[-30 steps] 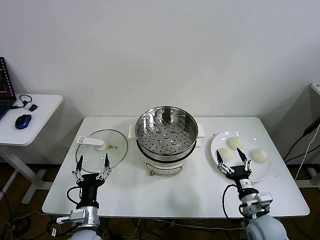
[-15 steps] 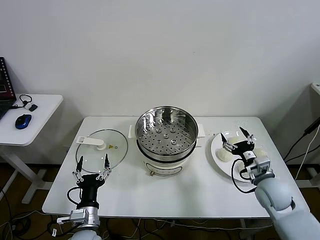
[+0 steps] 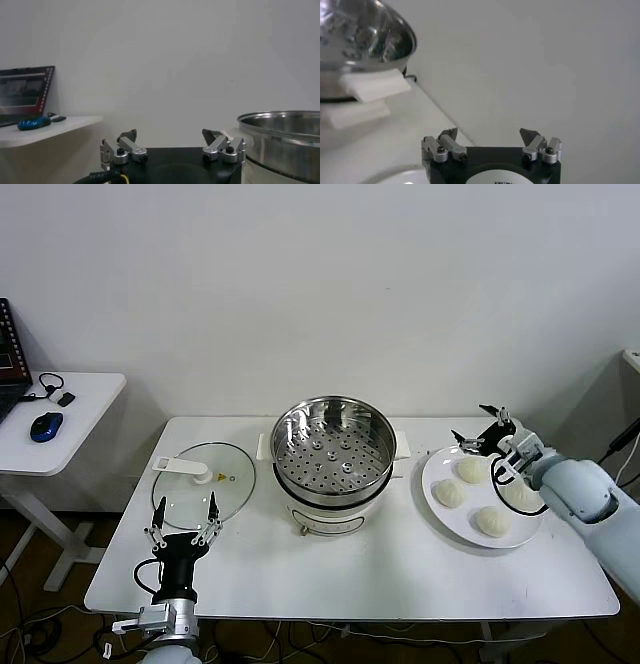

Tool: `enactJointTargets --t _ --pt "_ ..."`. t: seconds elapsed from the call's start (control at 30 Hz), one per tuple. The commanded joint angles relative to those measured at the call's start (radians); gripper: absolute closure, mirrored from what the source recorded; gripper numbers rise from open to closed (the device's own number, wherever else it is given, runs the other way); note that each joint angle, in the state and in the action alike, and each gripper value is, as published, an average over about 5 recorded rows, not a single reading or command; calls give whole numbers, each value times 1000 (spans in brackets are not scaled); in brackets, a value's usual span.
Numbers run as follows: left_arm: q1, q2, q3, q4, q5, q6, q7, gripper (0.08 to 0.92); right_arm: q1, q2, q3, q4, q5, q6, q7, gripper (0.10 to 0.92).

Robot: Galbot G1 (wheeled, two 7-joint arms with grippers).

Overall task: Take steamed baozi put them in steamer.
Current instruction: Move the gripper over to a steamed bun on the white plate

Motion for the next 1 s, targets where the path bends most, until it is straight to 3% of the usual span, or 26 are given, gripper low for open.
enactJointTargets --t 0.03,0.3,0.67,1.0 --pt "3 15 8 -3 -3 -6 6 177 516 -136 -565 -131 9 4 -299 203" --pt "15 25 11 -4 -20 -18 2 177 722 -74 -854 -251 -39 88 -498 203" --pt "36 30 10 -8 -38 -39 -3 177 867 104 -1045 -476 -91 251 -654 203" --pt "57 30 4 -14 -47 -54 -8 177 884 343 -1104 -816 -151 440 -780 203"
